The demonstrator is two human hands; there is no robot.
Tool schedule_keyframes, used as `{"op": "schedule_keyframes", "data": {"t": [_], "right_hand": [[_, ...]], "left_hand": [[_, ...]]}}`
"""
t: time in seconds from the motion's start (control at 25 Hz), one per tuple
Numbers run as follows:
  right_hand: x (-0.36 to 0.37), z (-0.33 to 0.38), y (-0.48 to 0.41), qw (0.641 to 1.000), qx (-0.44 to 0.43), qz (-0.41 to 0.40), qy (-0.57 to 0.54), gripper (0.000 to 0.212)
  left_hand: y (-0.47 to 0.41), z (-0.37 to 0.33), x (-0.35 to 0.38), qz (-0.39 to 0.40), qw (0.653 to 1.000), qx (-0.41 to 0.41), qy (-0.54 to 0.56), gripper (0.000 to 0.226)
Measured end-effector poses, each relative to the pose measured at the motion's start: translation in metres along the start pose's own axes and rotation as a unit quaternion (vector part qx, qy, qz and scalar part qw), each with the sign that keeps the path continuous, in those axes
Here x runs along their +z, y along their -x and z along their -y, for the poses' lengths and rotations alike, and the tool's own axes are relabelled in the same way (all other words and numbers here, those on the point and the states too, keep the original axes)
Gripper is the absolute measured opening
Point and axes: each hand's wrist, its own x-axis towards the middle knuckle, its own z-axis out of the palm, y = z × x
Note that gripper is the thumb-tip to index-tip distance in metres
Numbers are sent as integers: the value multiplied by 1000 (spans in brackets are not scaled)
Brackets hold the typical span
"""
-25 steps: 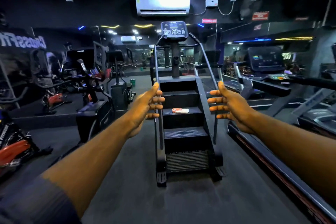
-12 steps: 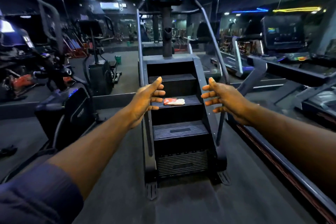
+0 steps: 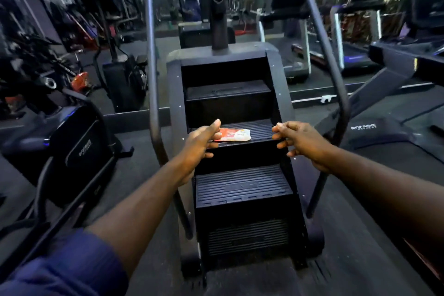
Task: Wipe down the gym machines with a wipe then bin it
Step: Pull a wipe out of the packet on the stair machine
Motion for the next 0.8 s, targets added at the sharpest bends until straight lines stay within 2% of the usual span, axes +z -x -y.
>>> {"op": "schedule_keyframes", "data": {"t": [0.16, 0.28, 0.36, 0.48, 0.64, 0.8], "right_hand": [[10, -37, -129, 999, 25, 15, 37, 22], [21, -74, -201, 997, 39, 16, 67, 15], [28, -97, -247, 994, 54, 24, 95, 11], [41, -128, -329, 986, 66, 34, 151, 11], [56, -171, -405, 973, 58, 51, 217, 10], [72, -223, -472, 951, 64, 106, 283, 6]], "left_hand": [[-126, 44, 5, -16, 999, -42, -5, 45], [-212, 88, 11, -29, 997, -77, 12, 25], [-269, 118, 17, -19, 996, -92, 7, 20], [-358, 164, 23, -14, 991, -132, -27, 34], [-441, 212, 30, -36, 973, -180, -143, 57], [-505, 262, 41, -40, 943, -180, -278, 73]]}}
